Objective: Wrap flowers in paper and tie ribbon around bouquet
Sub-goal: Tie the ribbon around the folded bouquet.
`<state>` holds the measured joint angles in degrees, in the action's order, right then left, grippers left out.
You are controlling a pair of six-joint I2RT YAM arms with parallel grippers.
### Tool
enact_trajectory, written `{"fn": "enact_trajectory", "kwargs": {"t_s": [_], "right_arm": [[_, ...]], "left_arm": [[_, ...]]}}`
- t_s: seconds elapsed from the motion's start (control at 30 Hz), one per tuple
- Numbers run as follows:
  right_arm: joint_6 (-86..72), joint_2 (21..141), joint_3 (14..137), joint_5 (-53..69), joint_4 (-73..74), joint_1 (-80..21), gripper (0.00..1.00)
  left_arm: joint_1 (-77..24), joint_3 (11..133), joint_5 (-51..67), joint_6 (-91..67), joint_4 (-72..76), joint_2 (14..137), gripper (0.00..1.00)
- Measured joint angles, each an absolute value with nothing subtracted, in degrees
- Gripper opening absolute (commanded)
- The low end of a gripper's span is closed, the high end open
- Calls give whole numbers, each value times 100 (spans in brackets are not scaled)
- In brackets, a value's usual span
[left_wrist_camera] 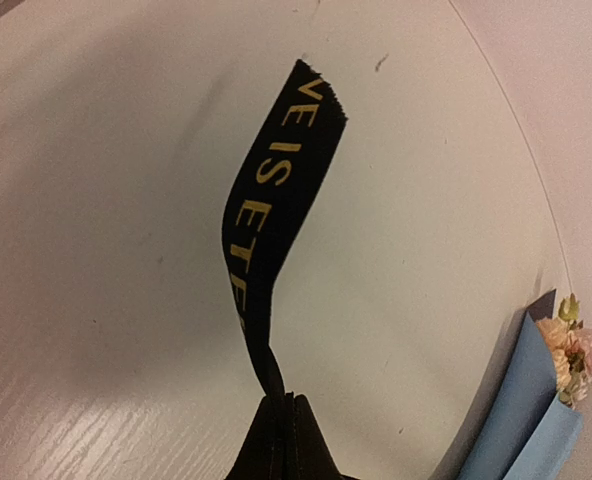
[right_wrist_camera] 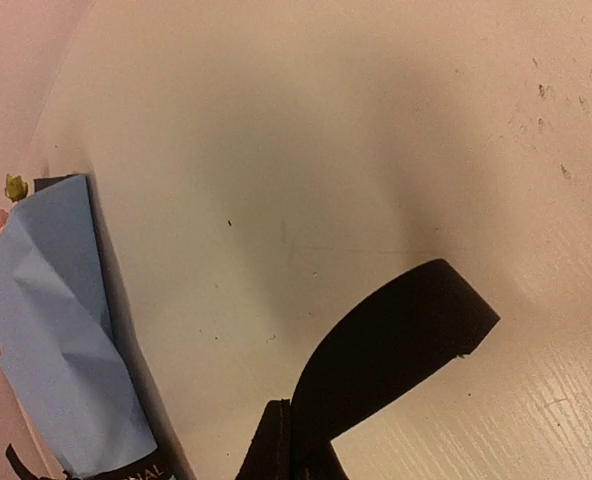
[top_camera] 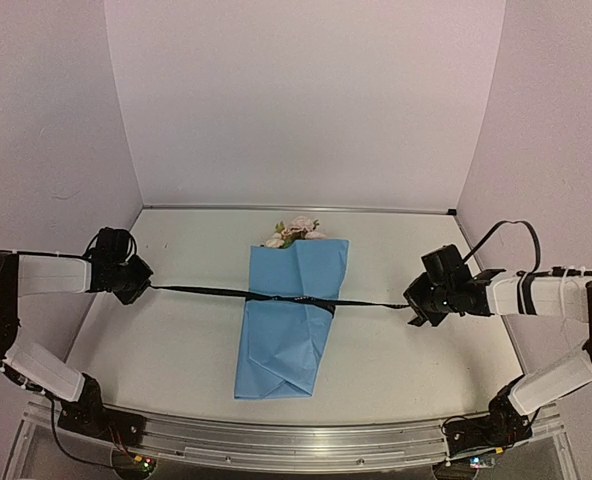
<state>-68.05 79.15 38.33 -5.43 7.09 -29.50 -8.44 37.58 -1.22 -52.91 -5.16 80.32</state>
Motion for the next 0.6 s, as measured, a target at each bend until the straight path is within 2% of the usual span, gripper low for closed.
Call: {"fn": "enact_trajectory", "kwargs": {"t_s": [0.23, 0.6], "right_arm": [[-6594, 7660, 3828, -327, 809, -2211, 0], [-6392, 7666, 3760, 65, 914, -1417, 0]], "left_arm": [[-128, 3758, 284, -5383, -275, 8206, 0], [323, 3732, 621, -5406, -231, 8411, 0]]}}
